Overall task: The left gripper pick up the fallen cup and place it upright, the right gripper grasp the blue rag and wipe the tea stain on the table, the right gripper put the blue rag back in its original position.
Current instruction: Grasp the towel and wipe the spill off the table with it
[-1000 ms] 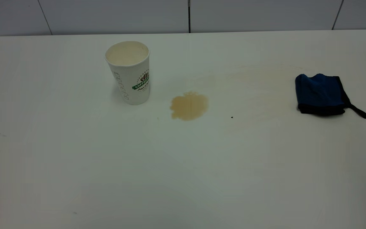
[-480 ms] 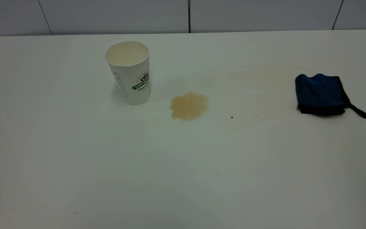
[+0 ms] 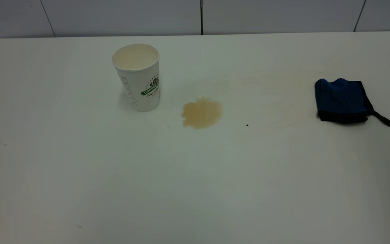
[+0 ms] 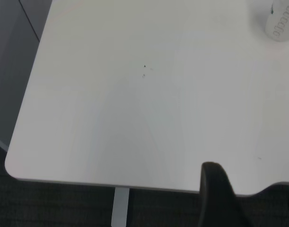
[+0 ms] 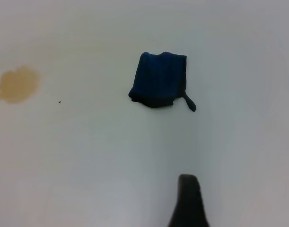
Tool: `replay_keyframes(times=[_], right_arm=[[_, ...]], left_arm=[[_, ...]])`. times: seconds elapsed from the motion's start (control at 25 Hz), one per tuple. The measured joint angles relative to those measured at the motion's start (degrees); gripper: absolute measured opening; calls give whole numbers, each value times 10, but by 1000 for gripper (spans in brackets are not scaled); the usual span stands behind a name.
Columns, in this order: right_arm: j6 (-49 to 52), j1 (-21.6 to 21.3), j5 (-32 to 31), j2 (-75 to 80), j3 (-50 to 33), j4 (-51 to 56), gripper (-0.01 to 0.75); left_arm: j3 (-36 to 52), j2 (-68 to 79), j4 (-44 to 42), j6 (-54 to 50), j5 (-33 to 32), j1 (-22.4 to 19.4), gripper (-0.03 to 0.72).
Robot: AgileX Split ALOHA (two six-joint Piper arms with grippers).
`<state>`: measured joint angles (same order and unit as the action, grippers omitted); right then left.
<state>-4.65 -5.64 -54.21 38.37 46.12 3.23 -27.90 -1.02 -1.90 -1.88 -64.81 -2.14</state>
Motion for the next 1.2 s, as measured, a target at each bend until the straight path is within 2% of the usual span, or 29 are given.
replay_keyframes(times=[0.08, 0.2, 0.44, 0.72, 1.04, 1.2], right_arm=[[-19, 0, 21, 78, 32, 11, 700], [-54, 0, 33, 198, 82, 33, 725], [-124, 0, 57, 401, 162, 51, 725], [-165, 0, 104, 587, 204, 105, 713], [-171, 32, 214, 721, 214, 107, 698], [-161, 35, 217, 799, 260, 107, 694]], left_arm=[[0, 0, 0, 0, 0, 0, 400], [0, 0, 0, 0, 0, 0, 400], [0, 0, 0, 0, 0, 0, 400], [0, 0, 0, 0, 0, 0, 400], [0, 0, 0, 0, 0, 0, 400], [0, 0, 0, 0, 0, 0, 400]])
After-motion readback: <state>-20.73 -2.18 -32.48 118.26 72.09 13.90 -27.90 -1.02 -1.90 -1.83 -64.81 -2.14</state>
